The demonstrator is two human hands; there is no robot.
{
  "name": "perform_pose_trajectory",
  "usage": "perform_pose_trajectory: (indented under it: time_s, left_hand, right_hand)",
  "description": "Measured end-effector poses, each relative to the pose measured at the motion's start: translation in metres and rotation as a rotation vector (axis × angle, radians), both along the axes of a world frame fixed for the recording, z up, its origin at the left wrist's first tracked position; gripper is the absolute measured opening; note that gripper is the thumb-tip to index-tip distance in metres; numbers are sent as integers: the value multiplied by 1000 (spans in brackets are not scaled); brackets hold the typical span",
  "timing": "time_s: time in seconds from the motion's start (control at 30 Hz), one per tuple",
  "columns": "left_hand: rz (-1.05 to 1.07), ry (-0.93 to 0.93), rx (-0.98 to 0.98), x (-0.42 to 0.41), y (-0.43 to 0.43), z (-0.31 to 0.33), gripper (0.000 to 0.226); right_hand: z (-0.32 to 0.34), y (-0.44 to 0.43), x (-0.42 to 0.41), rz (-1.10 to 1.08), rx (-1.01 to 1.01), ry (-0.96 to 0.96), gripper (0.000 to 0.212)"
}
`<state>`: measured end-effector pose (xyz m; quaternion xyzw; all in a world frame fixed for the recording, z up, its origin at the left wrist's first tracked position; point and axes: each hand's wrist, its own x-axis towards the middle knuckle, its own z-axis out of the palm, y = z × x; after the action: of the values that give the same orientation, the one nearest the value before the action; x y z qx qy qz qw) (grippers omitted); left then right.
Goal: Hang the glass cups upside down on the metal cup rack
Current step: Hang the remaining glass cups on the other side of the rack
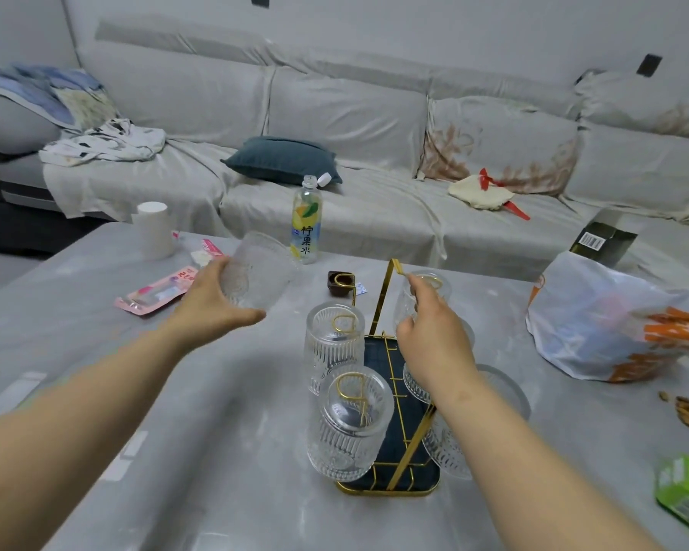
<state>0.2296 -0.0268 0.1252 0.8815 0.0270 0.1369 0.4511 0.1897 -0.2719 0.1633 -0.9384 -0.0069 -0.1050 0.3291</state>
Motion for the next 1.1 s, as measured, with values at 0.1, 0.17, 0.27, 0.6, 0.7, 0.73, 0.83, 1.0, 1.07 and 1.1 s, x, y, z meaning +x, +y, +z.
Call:
perform_pose_trajectory:
  time_s: [0.1, 0.17, 0.27, 0.6, 0.7, 0.73, 0.83, 1.0, 1.07, 1.1]
  left_hand:
    - [-119, -32, 288, 8, -6, 41, 87]
    - [-213, -24, 463, 15, -13, 61, 86]
    - [-297, 12, 650, 23, -29, 80, 82]
    - [-394, 69, 755, 50, -76, 91, 77]
    - [-410, 86, 811, 60, -87, 88, 79]
    - [-417, 98, 816, 62, -91, 86, 81]
    - [-431, 135, 797, 68, -102, 76, 87]
    - [-480, 225, 791, 72, -113, 57, 76]
    - [-503, 223, 775, 72, -112, 56, 70]
    - [-513, 229, 744, 73, -111, 56, 68]
  right_hand:
    - [0, -1, -1, 19, 32, 3, 55]
    - [1, -1, -1, 26, 49, 6, 57]
    - [1, -2, -1, 38, 60, 5, 59]
    - [-1, -4, 3, 82, -40, 4, 59]
    - [-1, -4, 2, 103, -39, -8, 60]
    - [-1, -5, 2, 109, -33, -9, 60]
    - [-1, -5, 2, 116, -14, -12, 58]
    - [-2, -5, 3, 116, -5, -9, 56]
    - [-2, -5, 4, 116, -3, -13, 55]
    - [-2, -6, 4, 114, -3, -14, 55]
